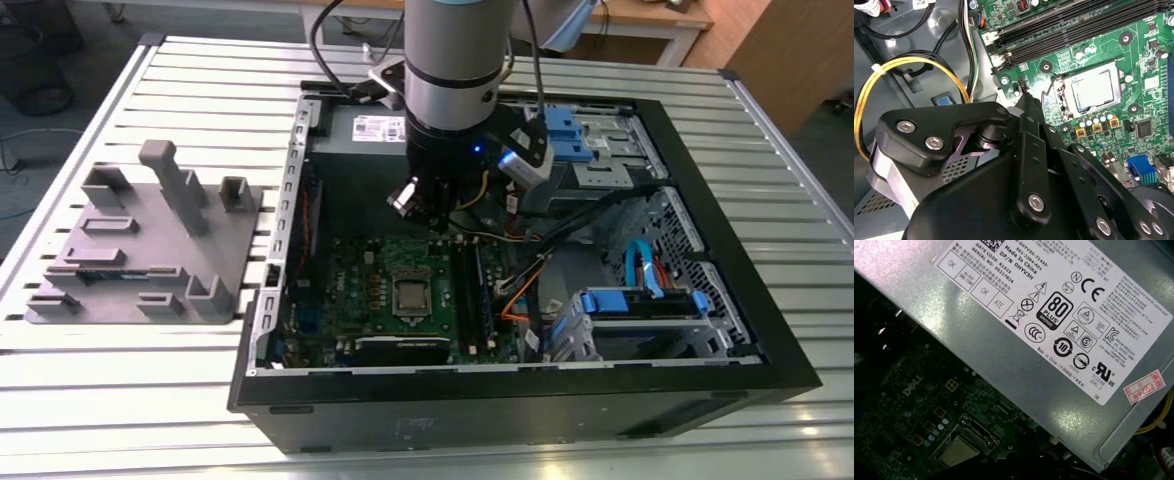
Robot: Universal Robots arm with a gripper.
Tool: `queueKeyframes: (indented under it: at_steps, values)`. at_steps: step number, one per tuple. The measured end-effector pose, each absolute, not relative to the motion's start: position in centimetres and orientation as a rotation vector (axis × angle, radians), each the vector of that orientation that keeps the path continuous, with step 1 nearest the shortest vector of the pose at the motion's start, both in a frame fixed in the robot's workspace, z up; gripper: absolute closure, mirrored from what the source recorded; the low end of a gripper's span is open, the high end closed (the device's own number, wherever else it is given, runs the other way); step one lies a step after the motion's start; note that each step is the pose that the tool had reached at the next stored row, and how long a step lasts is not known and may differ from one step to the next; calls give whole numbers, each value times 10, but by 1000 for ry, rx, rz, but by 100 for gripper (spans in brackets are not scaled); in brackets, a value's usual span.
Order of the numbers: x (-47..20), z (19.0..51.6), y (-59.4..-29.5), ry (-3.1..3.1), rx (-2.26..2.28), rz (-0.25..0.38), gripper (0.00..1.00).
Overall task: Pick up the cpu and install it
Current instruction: 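Install the first cpu locking lever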
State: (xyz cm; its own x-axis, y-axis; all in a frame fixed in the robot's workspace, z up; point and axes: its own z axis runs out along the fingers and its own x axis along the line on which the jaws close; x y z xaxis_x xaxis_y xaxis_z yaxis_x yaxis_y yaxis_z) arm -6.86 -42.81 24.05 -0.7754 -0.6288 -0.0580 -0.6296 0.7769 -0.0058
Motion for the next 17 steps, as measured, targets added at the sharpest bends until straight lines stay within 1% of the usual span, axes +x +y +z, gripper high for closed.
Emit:
queueKeyframes:
  at_steps: [17]
  values:
    - [-69, 238, -430, 2969, -836, 13, 89]
